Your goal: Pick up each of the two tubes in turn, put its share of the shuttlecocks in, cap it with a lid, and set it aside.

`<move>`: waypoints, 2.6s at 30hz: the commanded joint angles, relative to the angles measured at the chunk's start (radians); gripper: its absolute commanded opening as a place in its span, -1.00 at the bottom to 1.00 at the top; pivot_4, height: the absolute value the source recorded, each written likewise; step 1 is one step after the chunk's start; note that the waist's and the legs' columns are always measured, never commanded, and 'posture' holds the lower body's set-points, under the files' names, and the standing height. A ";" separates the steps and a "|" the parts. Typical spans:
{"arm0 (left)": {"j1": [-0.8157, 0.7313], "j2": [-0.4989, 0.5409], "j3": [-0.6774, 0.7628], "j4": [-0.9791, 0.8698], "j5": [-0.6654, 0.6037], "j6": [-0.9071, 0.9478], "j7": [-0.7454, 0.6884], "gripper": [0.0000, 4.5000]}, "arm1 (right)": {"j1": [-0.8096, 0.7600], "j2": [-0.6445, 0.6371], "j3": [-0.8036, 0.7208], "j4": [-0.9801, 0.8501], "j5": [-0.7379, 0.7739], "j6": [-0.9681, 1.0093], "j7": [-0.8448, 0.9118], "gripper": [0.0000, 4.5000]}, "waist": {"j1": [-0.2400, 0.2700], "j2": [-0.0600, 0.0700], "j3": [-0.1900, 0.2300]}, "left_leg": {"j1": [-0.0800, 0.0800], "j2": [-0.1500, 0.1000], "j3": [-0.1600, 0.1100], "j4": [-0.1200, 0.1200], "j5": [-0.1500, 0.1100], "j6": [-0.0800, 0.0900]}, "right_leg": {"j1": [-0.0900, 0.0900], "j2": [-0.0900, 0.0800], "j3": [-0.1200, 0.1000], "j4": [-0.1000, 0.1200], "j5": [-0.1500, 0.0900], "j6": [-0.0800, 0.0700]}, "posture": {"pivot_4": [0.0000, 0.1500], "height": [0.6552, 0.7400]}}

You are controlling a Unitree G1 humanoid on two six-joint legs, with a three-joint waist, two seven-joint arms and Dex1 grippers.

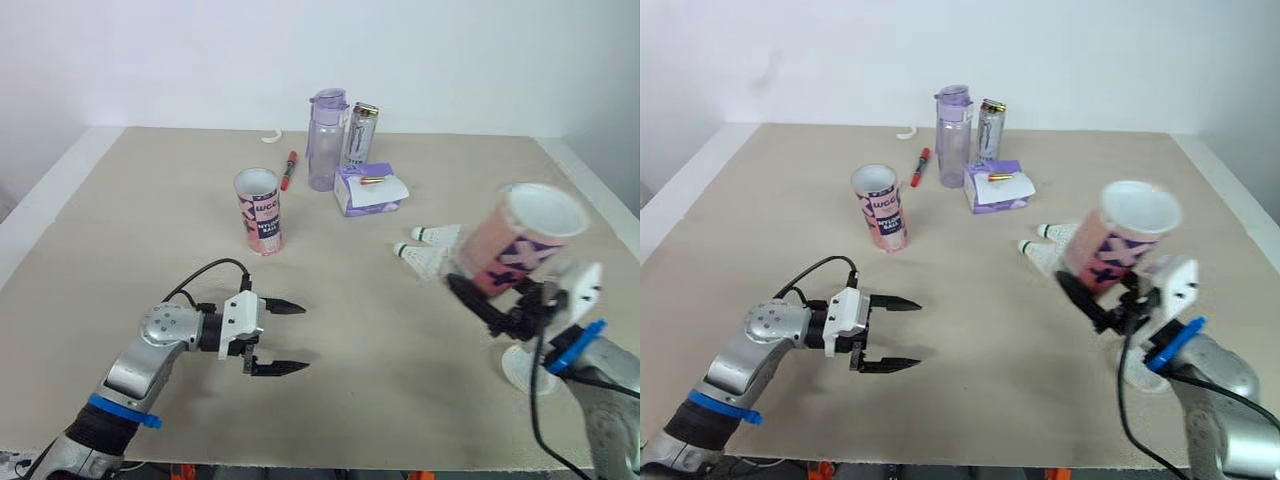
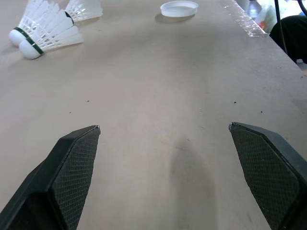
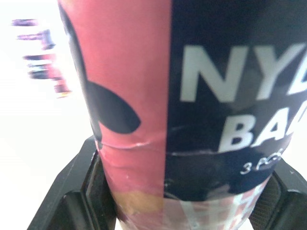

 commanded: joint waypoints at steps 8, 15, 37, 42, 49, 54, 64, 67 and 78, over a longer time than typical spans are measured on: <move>0.014 -0.005 -0.002 -0.060 -0.014 0.007 -0.001 1.00 | 0.010 -0.050 -0.268 0.373 -0.020 -0.073 -0.124 0.50 | -0.004 0.001 0.000 | 0.000 -0.003 0.001 0.000 0.000 0.000 | 0.000 0.000 0.007 0.000 -0.001 0.002 | 1.00 1.00; 0.034 0.000 0.002 -0.087 -0.012 0.018 0.015 1.00 | -0.032 -0.090 -0.249 0.565 -0.096 -0.132 -0.176 0.50 | -0.013 0.004 -0.001 | 0.001 -0.005 0.003 0.000 0.000 0.000 | 0.000 0.002 0.014 0.000 -0.001 0.003 | 1.00 1.00; 0.028 0.015 -0.001 -0.075 -0.001 0.008 0.011 1.00 | -0.051 -0.097 -0.216 0.684 -0.138 -0.146 -0.212 0.92 | -0.033 0.005 -0.002 | 0.001 -0.011 0.007 -0.001 0.000 0.000 | 0.001 0.002 0.027 0.000 -0.002 0.010 | 1.00 1.00; 0.029 0.017 -0.005 -0.071 0.003 0.005 0.007 1.00 | 0.000 -0.071 -0.225 0.608 -0.126 -0.125 -0.226 0.92 | -0.033 0.005 -0.002 | 0.001 -0.011 0.007 -0.001 0.000 0.000 | 0.001 0.002 0.027 0.000 -0.002 0.011 | 1.00 1.00; 0.012 0.011 -0.017 -0.042 0.009 -0.009 -0.014 1.00 | 0.105 -0.021 -0.259 0.450 -0.090 -0.079 -0.260 0.92 | -0.033 0.005 -0.002 | 0.001 -0.011 0.007 -0.001 0.000 0.000 | 0.001 0.002 0.027 0.000 -0.003 0.011 | 1.00 1.00; -0.007 0.002 -0.026 -0.011 0.013 -0.022 -0.027 1.00 | 0.178 0.002 -0.296 0.365 -0.062 -0.053 -0.273 0.92 | -0.032 0.006 -0.002 | 0.001 -0.012 0.007 -0.001 0.000 0.000 | 0.001 0.002 0.028 0.000 -0.003 0.011 | 1.00 1.00; -0.057 -0.016 -0.039 0.068 0.019 -0.052 -0.056 1.00 | 0.459 0.066 -0.329 0.029 0.008 -0.029 -0.157 0.92 | -0.032 0.007 -0.003 | 0.000 -0.013 0.007 -0.001 0.000 0.000 | 0.000 0.001 0.029 0.000 -0.004 0.011 | 1.00 1.00; -0.069 -0.024 -0.038 0.091 0.023 -0.059 -0.063 1.00 | 0.556 0.036 -0.287 -0.026 -0.007 -0.096 0.008 0.92 | -0.031 0.007 -0.003 | 0.000 -0.012 0.006 -0.002 0.000 0.000 | 0.000 0.002 0.028 -0.001 -0.005 0.011 | 1.00 1.00; -0.069 -0.037 0.011 0.098 0.026 -0.024 0.013 1.00 | 0.335 -0.171 -0.007 -0.096 -0.020 -0.159 0.274 0.92 | -0.030 0.001 0.000 | 0.000 -0.013 0.006 -0.002 0.000 0.000 | 0.001 0.002 0.028 -0.001 -0.004 0.011 | 1.00 1.00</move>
